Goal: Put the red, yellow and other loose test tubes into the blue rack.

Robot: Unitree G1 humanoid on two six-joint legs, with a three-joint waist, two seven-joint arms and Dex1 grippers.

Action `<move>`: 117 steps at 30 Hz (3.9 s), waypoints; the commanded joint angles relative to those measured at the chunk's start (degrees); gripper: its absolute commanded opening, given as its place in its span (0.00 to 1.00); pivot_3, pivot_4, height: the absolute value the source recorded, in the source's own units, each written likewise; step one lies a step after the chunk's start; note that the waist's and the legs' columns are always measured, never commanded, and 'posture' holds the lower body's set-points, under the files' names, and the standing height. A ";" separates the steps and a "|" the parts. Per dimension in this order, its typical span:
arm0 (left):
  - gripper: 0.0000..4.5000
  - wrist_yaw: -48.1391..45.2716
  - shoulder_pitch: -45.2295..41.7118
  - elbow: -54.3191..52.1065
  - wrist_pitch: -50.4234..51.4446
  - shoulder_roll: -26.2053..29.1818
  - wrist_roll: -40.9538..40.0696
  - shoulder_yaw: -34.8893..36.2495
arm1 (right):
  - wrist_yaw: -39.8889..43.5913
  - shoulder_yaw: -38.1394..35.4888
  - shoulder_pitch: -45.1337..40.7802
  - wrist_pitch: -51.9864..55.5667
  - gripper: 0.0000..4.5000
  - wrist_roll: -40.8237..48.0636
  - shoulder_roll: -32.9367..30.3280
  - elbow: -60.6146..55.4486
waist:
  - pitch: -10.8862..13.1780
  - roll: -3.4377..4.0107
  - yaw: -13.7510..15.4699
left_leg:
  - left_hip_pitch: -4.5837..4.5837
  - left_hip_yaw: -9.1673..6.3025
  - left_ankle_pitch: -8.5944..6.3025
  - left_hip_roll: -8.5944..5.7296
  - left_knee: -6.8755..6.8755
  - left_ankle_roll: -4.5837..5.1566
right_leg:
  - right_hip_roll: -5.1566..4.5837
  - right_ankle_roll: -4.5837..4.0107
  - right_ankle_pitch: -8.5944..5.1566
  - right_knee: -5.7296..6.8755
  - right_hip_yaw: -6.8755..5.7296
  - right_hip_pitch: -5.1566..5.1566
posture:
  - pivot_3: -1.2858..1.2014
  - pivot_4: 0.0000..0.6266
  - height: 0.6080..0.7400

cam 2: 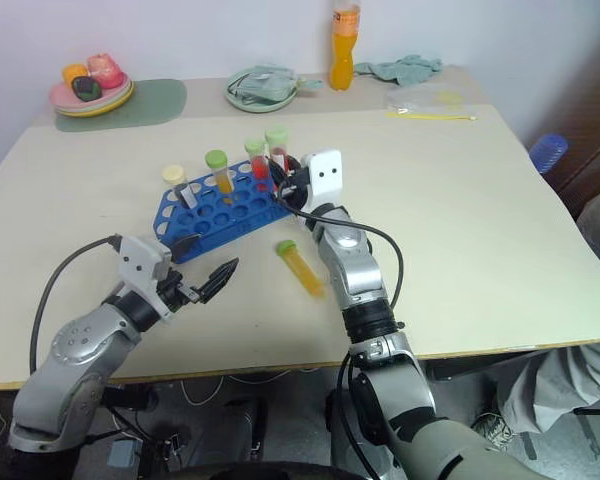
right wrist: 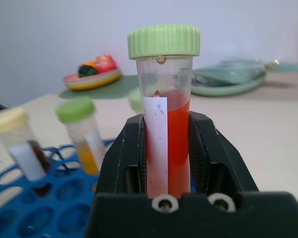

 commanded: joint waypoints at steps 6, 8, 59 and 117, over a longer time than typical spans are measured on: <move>1.00 1.18 -2.03 -4.24 3.02 0.57 -1.73 1.00 | 2.39 0.25 -5.03 -4.39 0.15 1.17 2.01 4.42 | 0.00 0.00 0.07 | 0.01 0.00 0.00 0.01 0.00 0.00 | 0.01 0.00 0.00 0.00 0.00 0.00 | 0.52 0.24 1.00; 1.00 1.43 -2.23 -4.51 3.42 0.46 -1.87 0.82 | 2.24 0.30 -5.62 -5.20 0.15 0.73 2.28 6.16 | 0.00 0.00 0.11 | 0.01 0.00 0.00 0.00 0.00 0.00 | 0.00 0.00 0.00 0.00 0.00 0.00 | 0.52 0.24 1.00; 1.00 -0.59 0.40 -1.82 -1.36 1.47 -1.11 2.11 | 5.67 0.89 -0.16 11.17 0.98 2.06 -9.58 -10.01 | 0.00 0.02 0.56 | -0.03 -0.04 0.00 -0.03 0.01 0.00 | -0.07 0.00 0.00 -0.06 -0.01 0.03 | 0.52 0.24 1.00; 1.00 -11.61 10.43 9.74 -14.68 5.25 2.07 8.85 | -1.69 23.67 -3.37 17.32 0.15 20.53 -20.75 -29.38 | 0.02 0.05 0.01 | -0.06 0.01 -0.08 0.09 -0.02 0.15 | 0.05 -0.03 -0.07 -0.15 -0.07 -0.02 | 0.52 0.24 1.00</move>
